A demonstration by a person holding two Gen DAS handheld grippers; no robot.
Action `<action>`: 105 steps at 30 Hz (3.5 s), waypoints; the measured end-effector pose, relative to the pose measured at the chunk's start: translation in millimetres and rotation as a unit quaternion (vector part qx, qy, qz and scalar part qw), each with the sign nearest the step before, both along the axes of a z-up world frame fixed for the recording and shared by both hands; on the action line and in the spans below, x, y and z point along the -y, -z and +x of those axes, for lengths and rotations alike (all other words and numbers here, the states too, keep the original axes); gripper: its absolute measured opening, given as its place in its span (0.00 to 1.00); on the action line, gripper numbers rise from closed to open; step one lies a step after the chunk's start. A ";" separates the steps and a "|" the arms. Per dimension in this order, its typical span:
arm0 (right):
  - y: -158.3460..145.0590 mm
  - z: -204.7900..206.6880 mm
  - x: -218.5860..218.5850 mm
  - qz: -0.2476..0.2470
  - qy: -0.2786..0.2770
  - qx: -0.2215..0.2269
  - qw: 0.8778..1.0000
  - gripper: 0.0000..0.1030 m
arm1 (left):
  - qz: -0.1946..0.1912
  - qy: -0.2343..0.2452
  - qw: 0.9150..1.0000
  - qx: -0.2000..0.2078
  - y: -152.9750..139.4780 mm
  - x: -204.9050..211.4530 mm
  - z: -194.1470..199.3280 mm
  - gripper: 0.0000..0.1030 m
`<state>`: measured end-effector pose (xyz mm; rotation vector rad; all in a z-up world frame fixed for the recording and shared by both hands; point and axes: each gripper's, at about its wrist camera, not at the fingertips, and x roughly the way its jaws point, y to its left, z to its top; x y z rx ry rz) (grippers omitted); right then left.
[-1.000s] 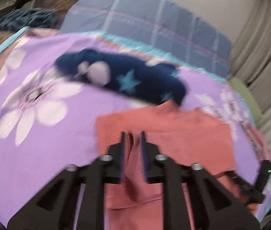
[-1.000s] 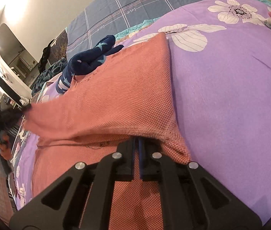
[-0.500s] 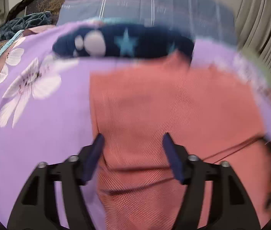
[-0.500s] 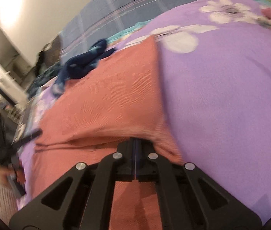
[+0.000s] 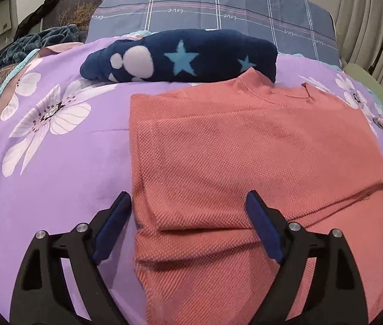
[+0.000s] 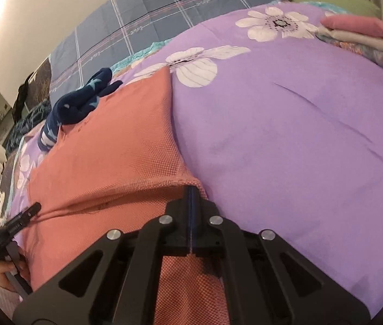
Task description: Fold small clothes
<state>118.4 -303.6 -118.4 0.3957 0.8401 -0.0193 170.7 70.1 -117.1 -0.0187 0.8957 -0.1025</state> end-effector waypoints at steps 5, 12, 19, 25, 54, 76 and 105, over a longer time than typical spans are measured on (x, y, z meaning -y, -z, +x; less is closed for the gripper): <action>-21.0 -18.4 -4.2 0.002 -0.035 0.013 0.999 0.20 | -0.021 0.018 1.000 0.003 -10.3 -6.2 -13.0 0.84; -58.2 25.2 -0.5 -0.002 -0.084 0.053 0.995 0.50 | -0.038 -0.014 0.999 0.036 -40.1 -35.3 15.2 0.84; -32.1 143.4 31.3 0.023 -0.100 -0.016 0.995 0.58 | -0.143 -0.044 0.988 -0.032 -9.4 -78.4 86.1 0.84; -20.3 183.4 19.1 0.064 -0.137 -0.015 0.988 0.15 | -0.193 -0.018 0.980 -0.048 -5.4 -67.0 117.0 0.03; -4.8 29.5 -8.0 -0.110 -0.141 -0.007 0.984 0.12 | 0.067 0.033 0.997 0.016 -3.9 -14.0 -34.9 0.58; -2.4 -149.2 37.1 0.069 -0.193 -0.033 0.978 0.29 | -0.133 0.138 0.981 -0.022 3.3 -35.8 -218.5 0.59; 1.9 -250.3 60.8 0.157 -0.171 -0.048 0.972 0.03 | -0.153 0.075 0.985 -0.033 2.0 -64.2 -311.7 0.02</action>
